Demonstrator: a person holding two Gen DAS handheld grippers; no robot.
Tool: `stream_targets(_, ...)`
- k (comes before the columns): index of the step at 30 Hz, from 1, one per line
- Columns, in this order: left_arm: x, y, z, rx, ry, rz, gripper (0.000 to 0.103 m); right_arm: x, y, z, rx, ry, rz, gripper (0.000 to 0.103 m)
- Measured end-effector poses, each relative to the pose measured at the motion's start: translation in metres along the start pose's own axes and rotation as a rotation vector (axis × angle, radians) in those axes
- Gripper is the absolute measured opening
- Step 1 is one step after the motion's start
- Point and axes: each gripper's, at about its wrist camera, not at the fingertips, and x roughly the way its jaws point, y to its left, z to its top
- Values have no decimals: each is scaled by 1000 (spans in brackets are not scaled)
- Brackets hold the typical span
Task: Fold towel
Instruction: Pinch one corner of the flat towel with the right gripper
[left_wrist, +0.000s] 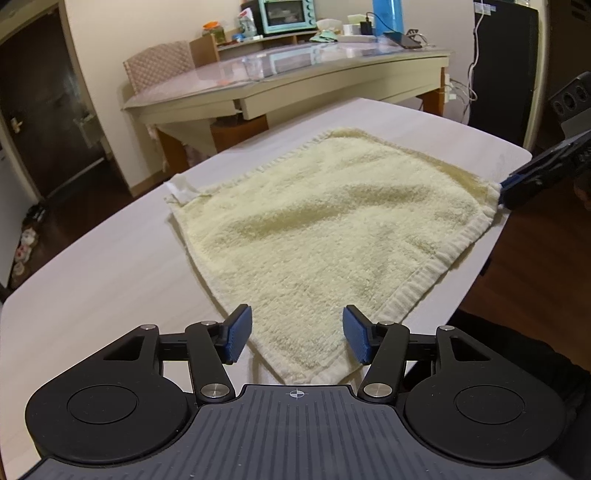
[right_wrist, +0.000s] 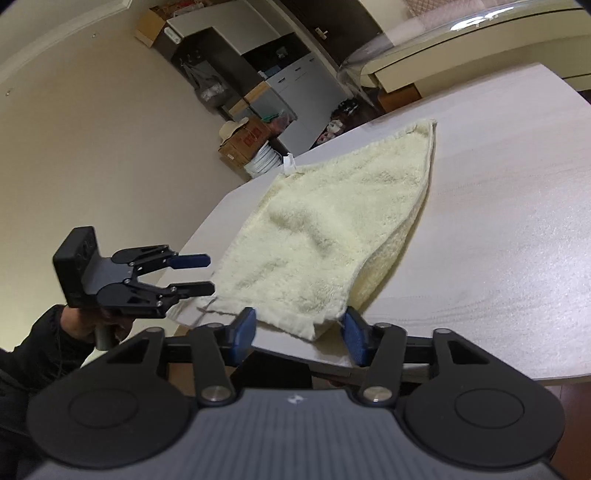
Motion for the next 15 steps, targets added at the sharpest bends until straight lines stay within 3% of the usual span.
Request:
stream_targets(4,3,3,0,12,-17,10,62,1,-3,0,51,-17,-60,31)
stream_targets(7,6,6,0,21,-29,18,64,-1,-6,-1,86,-30,-84,8)
stream_targets(15,10,7,-6,95,-45,47,64,-16,2,-1,106,-54,-96,7)
